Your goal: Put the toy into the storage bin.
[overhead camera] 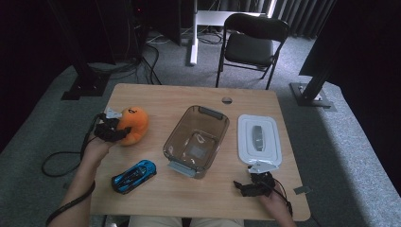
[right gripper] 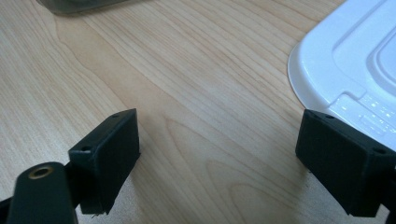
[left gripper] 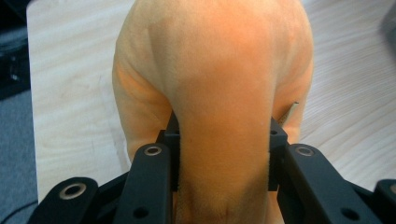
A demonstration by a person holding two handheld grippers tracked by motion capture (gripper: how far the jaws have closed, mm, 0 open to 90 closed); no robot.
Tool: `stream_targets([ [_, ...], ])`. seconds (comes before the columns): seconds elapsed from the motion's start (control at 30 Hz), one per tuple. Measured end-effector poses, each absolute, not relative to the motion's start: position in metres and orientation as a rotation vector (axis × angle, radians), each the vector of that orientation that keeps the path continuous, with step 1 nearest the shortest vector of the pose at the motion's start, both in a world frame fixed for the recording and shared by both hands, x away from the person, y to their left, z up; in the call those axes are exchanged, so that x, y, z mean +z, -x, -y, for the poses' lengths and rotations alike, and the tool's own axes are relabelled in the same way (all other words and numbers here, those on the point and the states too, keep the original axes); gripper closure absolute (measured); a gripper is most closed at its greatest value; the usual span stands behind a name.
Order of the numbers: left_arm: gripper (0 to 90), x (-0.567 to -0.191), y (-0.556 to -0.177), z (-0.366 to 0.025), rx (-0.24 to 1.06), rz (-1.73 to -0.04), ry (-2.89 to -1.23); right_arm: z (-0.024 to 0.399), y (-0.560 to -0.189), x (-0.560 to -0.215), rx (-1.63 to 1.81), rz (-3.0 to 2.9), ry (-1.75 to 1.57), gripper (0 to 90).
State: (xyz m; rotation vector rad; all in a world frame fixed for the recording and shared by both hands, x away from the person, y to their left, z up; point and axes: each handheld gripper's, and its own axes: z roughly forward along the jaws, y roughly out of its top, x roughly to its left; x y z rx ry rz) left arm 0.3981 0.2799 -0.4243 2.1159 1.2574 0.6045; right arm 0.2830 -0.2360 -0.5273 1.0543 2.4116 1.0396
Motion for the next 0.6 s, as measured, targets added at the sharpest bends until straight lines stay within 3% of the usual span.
stream_targets([
  [0.6,67.0,-0.381,-0.389,-0.253,0.563,-1.124,-2.084,0.236,-0.283,-0.527,1.038,-2.412,-1.054,13.0],
])
